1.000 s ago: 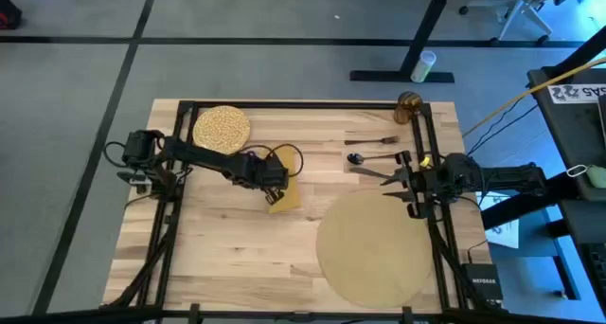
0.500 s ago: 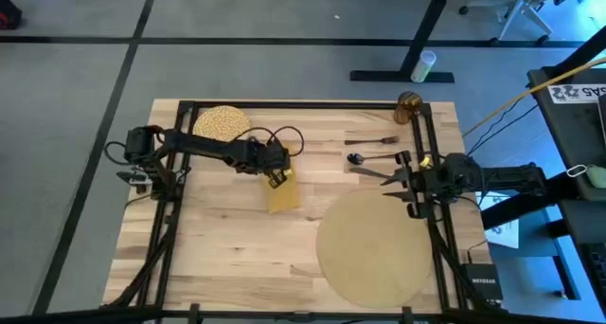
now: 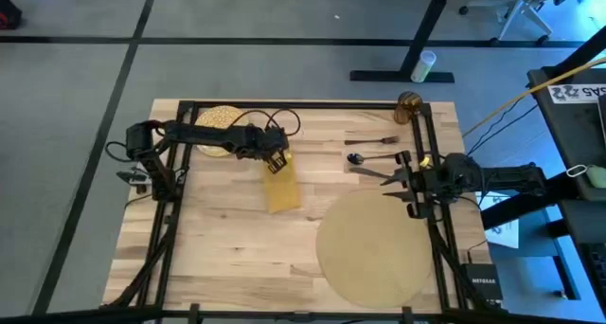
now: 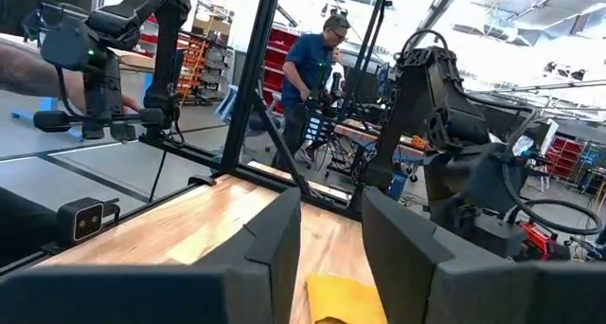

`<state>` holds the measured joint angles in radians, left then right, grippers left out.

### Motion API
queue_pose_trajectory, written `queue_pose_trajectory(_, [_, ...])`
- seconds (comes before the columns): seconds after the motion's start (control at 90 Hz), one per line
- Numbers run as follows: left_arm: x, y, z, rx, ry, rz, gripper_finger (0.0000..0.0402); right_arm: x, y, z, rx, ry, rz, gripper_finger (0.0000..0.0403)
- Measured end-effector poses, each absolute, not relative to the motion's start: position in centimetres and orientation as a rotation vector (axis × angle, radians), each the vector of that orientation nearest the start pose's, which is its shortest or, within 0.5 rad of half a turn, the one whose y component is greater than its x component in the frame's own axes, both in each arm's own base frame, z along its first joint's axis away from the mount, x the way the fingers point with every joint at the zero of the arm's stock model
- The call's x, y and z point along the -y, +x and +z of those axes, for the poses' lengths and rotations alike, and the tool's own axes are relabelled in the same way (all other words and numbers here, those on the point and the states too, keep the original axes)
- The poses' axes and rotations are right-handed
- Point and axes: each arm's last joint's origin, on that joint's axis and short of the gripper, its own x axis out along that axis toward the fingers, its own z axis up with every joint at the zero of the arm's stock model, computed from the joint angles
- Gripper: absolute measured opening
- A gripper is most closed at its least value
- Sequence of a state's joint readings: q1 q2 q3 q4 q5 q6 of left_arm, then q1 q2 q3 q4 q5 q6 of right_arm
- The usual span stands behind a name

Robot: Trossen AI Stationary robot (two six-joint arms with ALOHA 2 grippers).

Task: Set table place
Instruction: Fold the yellow table napkin

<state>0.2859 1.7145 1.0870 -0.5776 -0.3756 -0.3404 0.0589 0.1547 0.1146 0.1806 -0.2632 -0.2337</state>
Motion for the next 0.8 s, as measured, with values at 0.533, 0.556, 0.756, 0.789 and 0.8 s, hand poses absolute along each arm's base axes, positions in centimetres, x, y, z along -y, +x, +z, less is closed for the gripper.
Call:
queue_pose_trajectory(0.533, [-4.2, 30.6, 21.5, -1.023, -0.205, 0.728, 0.0000, -1.3, 10.1, 20.7, 0.170, -0.233, 0.306, 0.0099])
queue_pose_trajectory(0.556, [-4.0, 30.5, 21.7, -1.018, -0.210, 0.726, 0.0000, -1.3, 10.1, 20.7, 0.170, -0.233, 0.306, 0.0099])
queue_pose_trajectory(0.756, [-1.8, 30.2, 20.9, -1.098, -0.276, 0.641, 0.0000, -1.3, 10.1, 20.7, 0.171, -0.233, 0.305, 0.0099])
queue_pose_trajectory(0.789, [-1.6, 30.1, 20.4, -1.122, -0.276, 0.644, 0.0000, -1.3, 10.1, 20.7, 0.170, -0.233, 0.305, 0.0099])
queue_pose_trajectory(0.8, [-1.5, 30.1, 20.1, -1.129, -0.276, 0.646, 0.0000, -1.3, 10.1, 20.7, 0.170, -0.233, 0.305, 0.0099])
